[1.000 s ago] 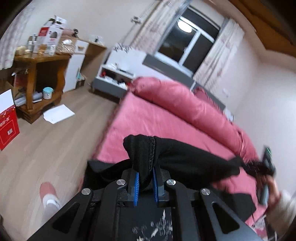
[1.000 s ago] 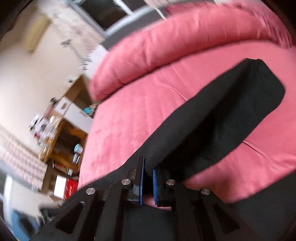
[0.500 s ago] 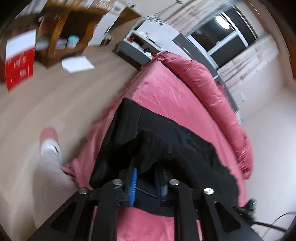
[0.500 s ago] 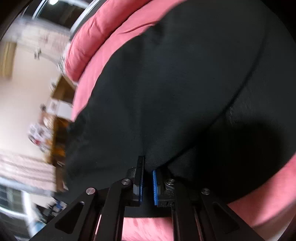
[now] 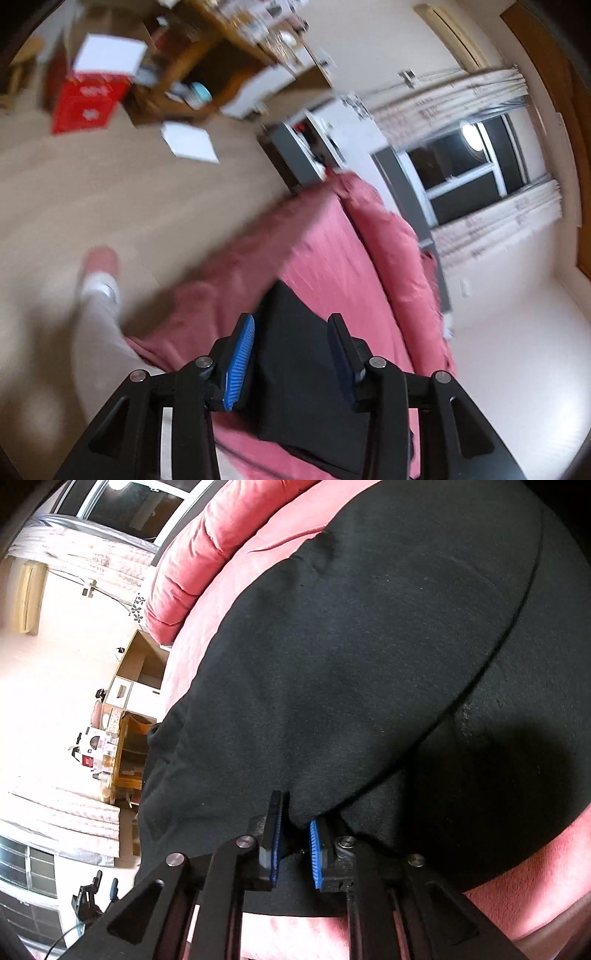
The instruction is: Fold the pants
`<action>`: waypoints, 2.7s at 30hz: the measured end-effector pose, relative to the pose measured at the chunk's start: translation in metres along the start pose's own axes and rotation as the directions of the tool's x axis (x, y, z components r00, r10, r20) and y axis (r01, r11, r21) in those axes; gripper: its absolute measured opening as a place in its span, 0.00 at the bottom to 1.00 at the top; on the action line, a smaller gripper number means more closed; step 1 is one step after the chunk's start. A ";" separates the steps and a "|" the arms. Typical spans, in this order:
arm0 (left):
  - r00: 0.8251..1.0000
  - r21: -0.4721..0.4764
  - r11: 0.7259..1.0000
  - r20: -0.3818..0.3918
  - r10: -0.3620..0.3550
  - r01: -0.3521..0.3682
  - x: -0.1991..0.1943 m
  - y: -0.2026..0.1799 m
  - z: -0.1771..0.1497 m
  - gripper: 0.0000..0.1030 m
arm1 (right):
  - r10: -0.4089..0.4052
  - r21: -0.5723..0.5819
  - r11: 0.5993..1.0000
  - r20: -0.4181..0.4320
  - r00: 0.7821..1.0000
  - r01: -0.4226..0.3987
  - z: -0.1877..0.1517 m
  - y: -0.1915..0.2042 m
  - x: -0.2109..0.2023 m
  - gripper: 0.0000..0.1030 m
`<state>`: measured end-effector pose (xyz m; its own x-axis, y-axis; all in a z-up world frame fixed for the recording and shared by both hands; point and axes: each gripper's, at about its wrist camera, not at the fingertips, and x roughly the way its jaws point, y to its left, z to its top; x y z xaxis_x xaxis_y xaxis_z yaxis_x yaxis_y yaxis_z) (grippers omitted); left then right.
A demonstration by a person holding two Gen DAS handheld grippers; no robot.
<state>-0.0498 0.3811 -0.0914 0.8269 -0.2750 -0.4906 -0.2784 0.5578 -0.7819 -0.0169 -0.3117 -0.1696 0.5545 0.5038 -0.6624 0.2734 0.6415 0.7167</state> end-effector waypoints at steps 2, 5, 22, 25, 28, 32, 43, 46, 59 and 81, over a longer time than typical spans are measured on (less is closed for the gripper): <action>0.999 0.069 0.996 0.023 0.049 -0.050 -0.012 -0.009 0.003 0.41 | 0.007 -0.007 1.000 0.000 1.000 -0.007 -0.001 0.002 0.000 0.21; 0.996 0.160 0.983 -0.019 0.089 -0.085 -0.015 -0.022 -0.006 0.46 | 0.021 -0.014 1.000 0.000 1.000 -0.021 -0.001 0.005 -0.001 0.29; 0.924 0.292 0.953 -0.336 0.183 -0.083 0.065 -0.051 -0.071 0.48 | -0.081 0.173 0.985 0.302 0.950 0.029 0.071 -0.074 -0.087 0.50; 0.916 0.339 0.935 -0.334 0.224 -0.105 0.070 -0.054 -0.073 0.21 | -0.061 0.221 0.975 0.325 0.944 -0.013 0.090 -0.094 -0.091 0.46; 0.913 0.360 0.924 -0.321 0.253 -0.129 0.076 -0.055 -0.073 0.04 | -0.097 0.228 0.973 0.332 0.938 0.020 0.108 -0.102 -0.095 0.11; 0.924 0.407 0.897 -0.250 0.291 -0.172 0.070 -0.063 -0.069 0.00 | -0.142 0.136 0.986 0.376 0.916 0.097 0.112 -0.082 -0.118 0.09; 0.941 0.308 0.945 -0.277 0.196 -0.106 0.060 -0.041 -0.055 0.24 | -0.268 0.081 0.963 0.371 0.889 0.256 0.053 -0.087 -0.153 0.09; 0.923 0.323 0.941 -0.326 0.206 -0.096 0.067 -0.042 -0.061 0.38 | -0.274 0.151 0.960 0.340 0.899 0.235 0.049 -0.116 -0.145 0.09; 0.914 0.496 0.852 -0.243 0.325 -0.171 0.071 -0.064 -0.066 0.00 | -0.261 0.190 0.960 0.339 0.904 0.206 0.048 -0.110 -0.148 0.09; 0.897 0.378 0.917 -0.349 0.272 -0.131 0.067 -0.045 -0.058 0.03 | -0.272 0.169 0.959 0.314 0.909 0.229 0.065 -0.099 -0.135 0.10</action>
<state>-0.0100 0.2925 -0.1110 0.4952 -0.3685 -0.7867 -0.1785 0.8431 -0.5072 -0.0675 -0.4809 -0.1368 0.6767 0.1016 -0.7292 0.5218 0.6327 0.5723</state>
